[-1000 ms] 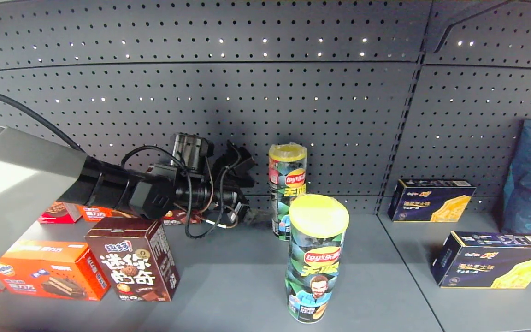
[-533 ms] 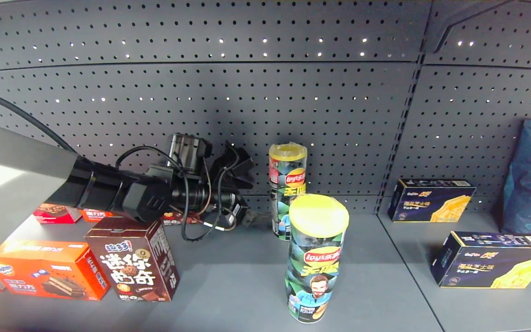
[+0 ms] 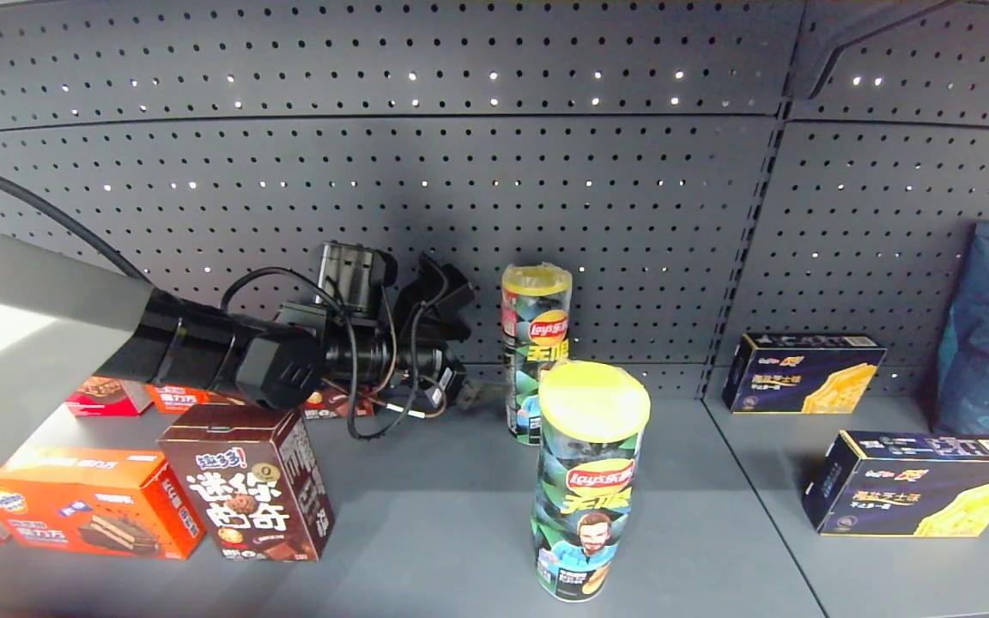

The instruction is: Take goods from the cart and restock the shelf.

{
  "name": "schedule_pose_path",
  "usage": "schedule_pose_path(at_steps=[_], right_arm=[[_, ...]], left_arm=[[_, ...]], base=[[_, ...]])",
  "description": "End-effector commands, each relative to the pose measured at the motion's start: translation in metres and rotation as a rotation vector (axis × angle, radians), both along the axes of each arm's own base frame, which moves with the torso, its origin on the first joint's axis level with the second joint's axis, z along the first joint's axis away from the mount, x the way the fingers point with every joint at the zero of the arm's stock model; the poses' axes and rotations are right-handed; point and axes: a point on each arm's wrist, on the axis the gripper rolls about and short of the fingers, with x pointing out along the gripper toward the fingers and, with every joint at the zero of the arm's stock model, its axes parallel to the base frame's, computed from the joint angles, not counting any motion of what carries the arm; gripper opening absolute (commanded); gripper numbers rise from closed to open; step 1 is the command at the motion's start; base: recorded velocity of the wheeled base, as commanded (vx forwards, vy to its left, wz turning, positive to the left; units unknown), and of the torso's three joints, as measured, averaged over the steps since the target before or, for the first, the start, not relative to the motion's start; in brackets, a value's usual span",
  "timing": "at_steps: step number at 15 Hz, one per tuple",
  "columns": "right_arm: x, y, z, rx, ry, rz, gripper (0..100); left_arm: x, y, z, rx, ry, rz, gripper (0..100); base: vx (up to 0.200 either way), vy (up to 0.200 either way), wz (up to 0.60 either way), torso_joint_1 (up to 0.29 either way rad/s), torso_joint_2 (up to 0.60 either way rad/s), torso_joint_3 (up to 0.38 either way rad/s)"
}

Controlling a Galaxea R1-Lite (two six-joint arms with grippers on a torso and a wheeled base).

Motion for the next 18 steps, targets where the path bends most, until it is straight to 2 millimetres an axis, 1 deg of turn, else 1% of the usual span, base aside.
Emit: schedule_pose_path(at_steps=[1, 9, 10, 13, 15, 18], right_arm=[[0.0, 0.0, 0.0, 0.0, 0.001, 0.0, 100], [0.0, 0.0, 0.0, -0.001, 0.003, 0.0, 100], [0.0, 0.0, 0.0, -0.001, 0.003, 0.0, 100], [0.0, 0.0, 0.0, -0.001, 0.003, 0.0, 100], [0.0, 0.0, 0.0, 0.0, 0.001, 0.0, 100], [0.0, 0.0, 0.0, -0.001, 0.003, 0.0, 100]], left_arm=[[0.002, 0.0, -0.004, 0.002, 0.007, 0.003, 100], [0.003, 0.001, -0.005, 0.002, 0.009, 0.006, 100], [0.001, 0.001, 0.001, -0.002, -0.003, 0.004, 100], [-0.01, 0.004, 0.031, -0.027, -0.07, 0.001, 100], [-0.018, 0.009, 0.047, -0.037, -0.102, 0.01, 100], [-0.035, 0.016, 0.068, -0.027, -0.149, 0.08, 100]], base=[[0.0, 0.0, 0.0, 0.0, 0.0, 0.0], [0.0, 0.0, 0.0, 0.0, 0.0, 0.0], [0.0, 0.0, 0.0, 0.0, 0.0, 0.0], [0.0, 0.0, 0.0, 0.0, 0.0, 0.0], [0.0, 0.0, 0.0, 0.0, 0.0, 0.0], [0.0, 0.0, 0.0, 0.0, 0.0, 0.0]])
